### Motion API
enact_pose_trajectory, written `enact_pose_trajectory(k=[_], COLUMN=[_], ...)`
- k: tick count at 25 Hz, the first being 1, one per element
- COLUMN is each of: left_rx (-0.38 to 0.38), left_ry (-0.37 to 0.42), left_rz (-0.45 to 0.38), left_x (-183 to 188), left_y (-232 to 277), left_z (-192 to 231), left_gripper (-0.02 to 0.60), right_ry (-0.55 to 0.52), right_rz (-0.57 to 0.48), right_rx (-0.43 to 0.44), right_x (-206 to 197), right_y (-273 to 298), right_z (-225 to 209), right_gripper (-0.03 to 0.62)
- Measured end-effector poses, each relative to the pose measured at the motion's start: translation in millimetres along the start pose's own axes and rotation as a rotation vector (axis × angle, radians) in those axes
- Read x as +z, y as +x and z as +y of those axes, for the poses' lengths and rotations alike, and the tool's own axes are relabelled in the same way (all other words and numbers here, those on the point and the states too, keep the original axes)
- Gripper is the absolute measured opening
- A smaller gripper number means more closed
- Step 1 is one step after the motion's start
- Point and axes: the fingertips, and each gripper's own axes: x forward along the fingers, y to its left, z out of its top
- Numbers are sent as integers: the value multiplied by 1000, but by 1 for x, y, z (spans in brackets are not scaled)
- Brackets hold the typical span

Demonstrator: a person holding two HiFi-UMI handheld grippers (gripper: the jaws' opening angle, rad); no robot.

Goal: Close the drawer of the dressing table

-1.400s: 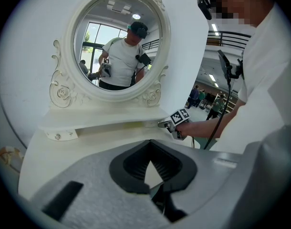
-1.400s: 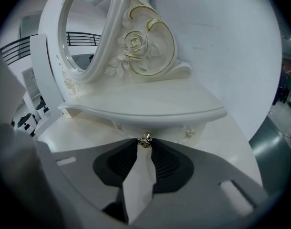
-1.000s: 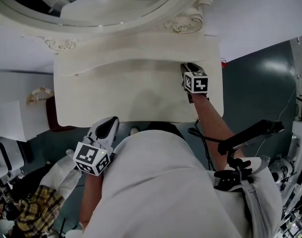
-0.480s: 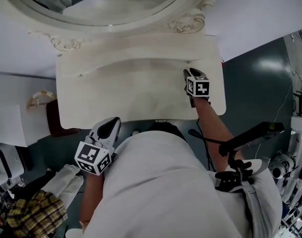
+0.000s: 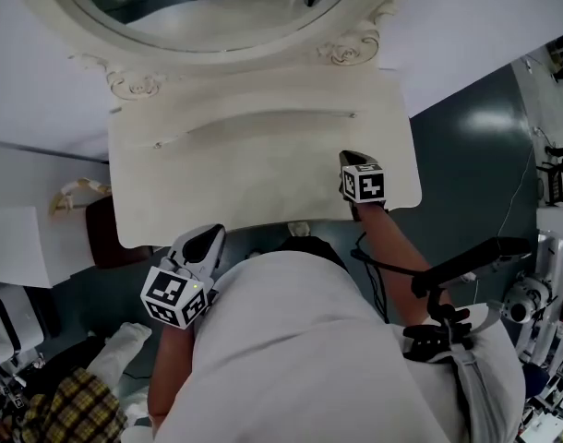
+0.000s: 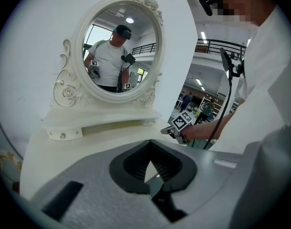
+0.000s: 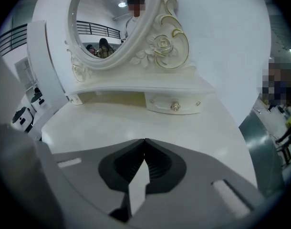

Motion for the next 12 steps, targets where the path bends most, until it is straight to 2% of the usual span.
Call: enact_pose_trajectory(k=[12], left_rx=[-41], left_ry=[30], left_rz=[-4], left_x=[-27], left_y=[-46], left_z=[3], left_gripper=[3], right_ry=[-56], right_rz=[9], right_rx=[76], right_x=[-41], right_y=[-58], right_z=[85], right_gripper=[-1])
